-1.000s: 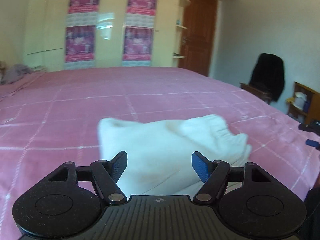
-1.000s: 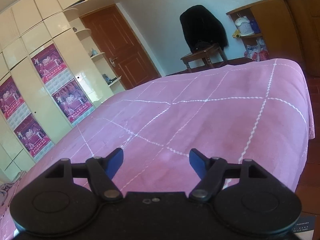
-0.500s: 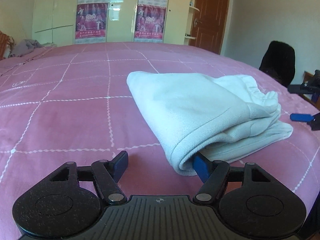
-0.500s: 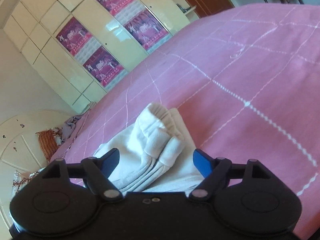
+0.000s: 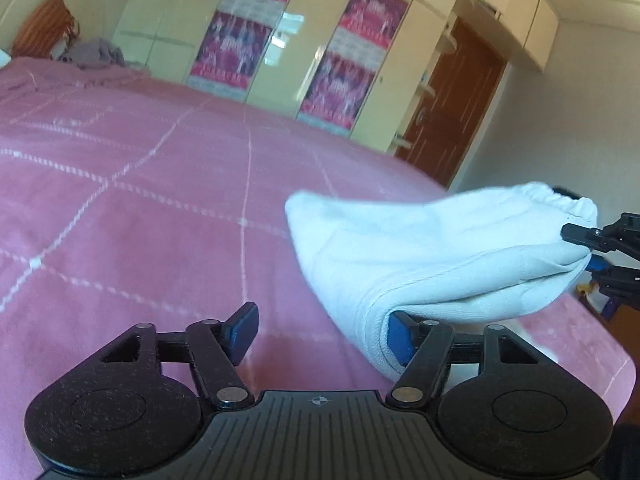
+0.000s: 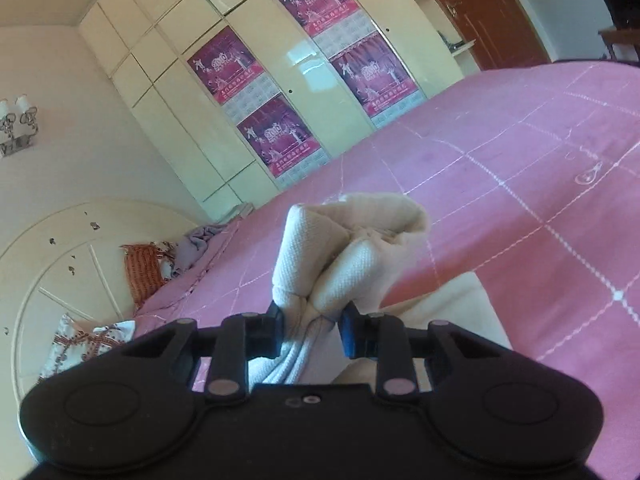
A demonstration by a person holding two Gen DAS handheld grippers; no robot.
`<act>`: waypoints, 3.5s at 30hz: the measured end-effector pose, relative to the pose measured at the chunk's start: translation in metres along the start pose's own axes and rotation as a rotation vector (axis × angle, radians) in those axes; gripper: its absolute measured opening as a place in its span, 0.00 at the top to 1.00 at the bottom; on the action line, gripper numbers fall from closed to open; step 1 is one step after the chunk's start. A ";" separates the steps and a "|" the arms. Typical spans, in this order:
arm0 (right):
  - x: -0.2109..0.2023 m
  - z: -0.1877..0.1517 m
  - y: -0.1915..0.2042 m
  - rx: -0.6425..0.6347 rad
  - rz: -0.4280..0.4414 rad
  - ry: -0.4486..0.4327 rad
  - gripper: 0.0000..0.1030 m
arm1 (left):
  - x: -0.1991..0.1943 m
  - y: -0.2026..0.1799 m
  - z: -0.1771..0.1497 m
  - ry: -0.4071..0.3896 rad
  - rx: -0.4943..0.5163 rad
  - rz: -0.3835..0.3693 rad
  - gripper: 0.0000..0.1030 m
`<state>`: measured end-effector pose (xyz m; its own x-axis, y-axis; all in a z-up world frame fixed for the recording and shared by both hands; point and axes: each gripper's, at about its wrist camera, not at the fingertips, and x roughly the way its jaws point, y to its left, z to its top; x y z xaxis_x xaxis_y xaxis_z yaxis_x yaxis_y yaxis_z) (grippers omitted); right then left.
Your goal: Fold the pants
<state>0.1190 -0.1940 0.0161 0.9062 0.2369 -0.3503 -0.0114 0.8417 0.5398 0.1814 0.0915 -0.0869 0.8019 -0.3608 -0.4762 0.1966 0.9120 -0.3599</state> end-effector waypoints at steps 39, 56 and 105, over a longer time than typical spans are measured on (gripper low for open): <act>0.031 -0.048 -0.061 0.044 -0.211 0.200 0.68 | 0.006 -0.020 -0.010 -0.010 0.146 0.114 0.34; 0.027 -0.058 -0.070 0.040 -0.155 0.175 0.69 | 0.012 -0.015 -0.016 0.037 0.054 0.162 0.34; -0.002 -0.046 -0.096 0.223 -0.098 0.059 0.56 | 0.008 -0.040 -0.016 0.075 0.144 0.244 0.25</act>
<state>0.0988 -0.2531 -0.0699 0.8719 0.1927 -0.4501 0.1750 0.7360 0.6540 0.1710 0.0493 -0.0893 0.7922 -0.1360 -0.5949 0.0853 0.9900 -0.1128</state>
